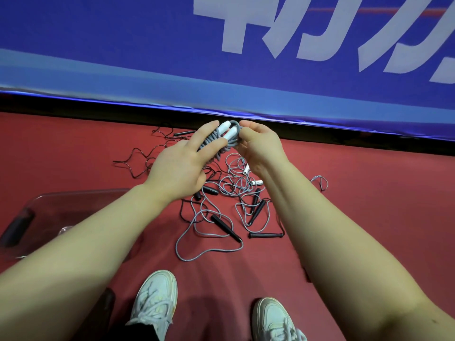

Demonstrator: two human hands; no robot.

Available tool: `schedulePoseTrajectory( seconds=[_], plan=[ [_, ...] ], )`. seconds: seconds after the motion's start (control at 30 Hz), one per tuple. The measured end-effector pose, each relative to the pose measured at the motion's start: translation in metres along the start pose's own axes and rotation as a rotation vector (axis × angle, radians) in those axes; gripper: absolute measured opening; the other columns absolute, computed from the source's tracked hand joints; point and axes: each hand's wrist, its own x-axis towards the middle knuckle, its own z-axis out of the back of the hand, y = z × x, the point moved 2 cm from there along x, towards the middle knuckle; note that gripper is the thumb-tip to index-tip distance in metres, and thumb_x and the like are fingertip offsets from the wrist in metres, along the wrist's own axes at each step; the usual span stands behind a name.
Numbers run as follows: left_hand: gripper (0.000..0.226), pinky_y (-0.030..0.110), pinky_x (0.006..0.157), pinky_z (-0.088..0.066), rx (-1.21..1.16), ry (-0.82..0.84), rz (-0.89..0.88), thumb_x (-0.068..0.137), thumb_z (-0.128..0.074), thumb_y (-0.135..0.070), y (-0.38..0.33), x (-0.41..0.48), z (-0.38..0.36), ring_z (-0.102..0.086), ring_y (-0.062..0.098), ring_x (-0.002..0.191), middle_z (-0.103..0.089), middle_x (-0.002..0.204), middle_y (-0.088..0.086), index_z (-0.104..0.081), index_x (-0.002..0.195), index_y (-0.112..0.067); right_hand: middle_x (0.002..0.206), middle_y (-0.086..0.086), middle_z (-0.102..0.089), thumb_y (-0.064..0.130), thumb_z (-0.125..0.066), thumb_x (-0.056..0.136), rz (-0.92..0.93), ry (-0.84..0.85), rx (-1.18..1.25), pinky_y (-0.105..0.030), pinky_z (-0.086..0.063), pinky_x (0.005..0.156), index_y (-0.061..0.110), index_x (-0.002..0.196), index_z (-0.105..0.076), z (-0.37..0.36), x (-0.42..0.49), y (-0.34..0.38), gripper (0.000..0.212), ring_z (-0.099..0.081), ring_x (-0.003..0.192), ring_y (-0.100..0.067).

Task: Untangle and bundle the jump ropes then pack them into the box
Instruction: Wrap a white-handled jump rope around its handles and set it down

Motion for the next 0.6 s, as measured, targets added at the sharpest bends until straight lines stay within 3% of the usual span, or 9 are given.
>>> schedulePoseTrajectory(
  seconds=[0.07, 0.17, 0.23, 0.3, 0.47, 0.53, 0.6],
  plan=[
    [0.084, 0.027, 0.046, -0.038, -0.049, -0.005, 0.013, 0.054, -0.073, -0.003, 0.001, -0.002, -0.001, -0.059, 0.034, 0.064, -0.03, 0.144, -0.003, -0.039, 0.127, -0.028, 0.08, -0.016, -0.06, -0.011, -0.048, 0.089, -0.037, 0.062, 0.01, -0.025, -0.056, 0.062, 0.0, 0.088, -0.056, 0.003, -0.004, 0.005, 0.014, -0.063, 0.061, -0.017],
    [0.08, 0.027, 0.046, -0.039, -0.066, -0.02, 0.017, 0.054, -0.073, -0.002, 0.001, -0.004, -0.001, -0.059, 0.034, 0.064, -0.032, 0.142, -0.004, -0.041, 0.122, -0.028, 0.057, -0.006, -0.061, -0.013, -0.045, 0.089, -0.146, 0.147, -0.015, -0.013, -0.044, 0.044, 0.001, 0.082, -0.059, 0.007, -0.007, 0.01, 0.021, -0.054, 0.04, -0.003],
    [0.079, 0.026, 0.047, -0.036, -0.062, -0.019, 0.009, 0.053, -0.073, -0.002, 0.0, -0.004, -0.001, -0.058, 0.033, 0.064, -0.032, 0.141, -0.004, -0.042, 0.122, -0.027, 0.055, 0.001, -0.06, -0.006, -0.049, 0.089, -0.271, 0.133, -0.016, -0.013, -0.044, 0.047, 0.009, 0.083, -0.062, 0.012, -0.006, 0.01, 0.021, -0.053, 0.047, -0.003],
    [0.079, 0.026, 0.047, -0.035, -0.074, -0.023, 0.008, 0.054, -0.074, -0.002, -0.001, -0.004, 0.0, -0.059, 0.032, 0.064, -0.031, 0.141, -0.005, -0.042, 0.122, -0.027, 0.064, -0.002, -0.063, -0.001, -0.052, 0.089, -0.428, 0.118, 0.129, -0.018, -0.053, 0.051, 0.012, 0.086, -0.064, 0.017, -0.006, 0.007, 0.018, -0.057, 0.059, -0.008],
    [0.075, 0.031, 0.053, -0.043, -0.226, -0.056, 0.062, 0.059, -0.067, -0.008, -0.001, -0.005, -0.004, -0.063, 0.031, 0.082, -0.028, 0.142, -0.013, -0.037, 0.123, -0.033, 0.065, -0.006, -0.067, -0.001, -0.052, 0.089, -0.488, 0.147, 0.431, -0.021, -0.056, 0.054, 0.012, 0.086, -0.06, 0.017, -0.007, -0.003, 0.015, -0.063, 0.051, -0.01],
    [0.071, 0.041, 0.074, -0.053, -0.506, -0.05, 0.169, 0.059, -0.06, -0.015, 0.001, -0.006, -0.007, -0.058, 0.022, 0.108, -0.032, 0.143, -0.015, -0.037, 0.121, -0.039, 0.074, -0.008, -0.065, 0.0, -0.053, 0.089, -0.466, 0.153, 0.552, -0.019, -0.055, 0.054, 0.013, 0.087, -0.057, 0.011, -0.008, -0.008, 0.014, -0.061, 0.055, -0.011],
    [0.069, 0.044, 0.097, -0.046, -0.767, -0.05, 0.229, 0.058, -0.058, -0.019, 0.003, -0.008, -0.009, -0.048, 0.015, 0.125, -0.038, 0.143, -0.007, -0.04, 0.121, -0.041, 0.079, -0.008, -0.062, -0.002, -0.05, 0.089, -0.403, 0.171, 0.533, -0.017, -0.053, 0.052, 0.013, 0.087, -0.054, 0.008, -0.007, -0.009, 0.016, -0.058, 0.056, -0.01]
  ],
)
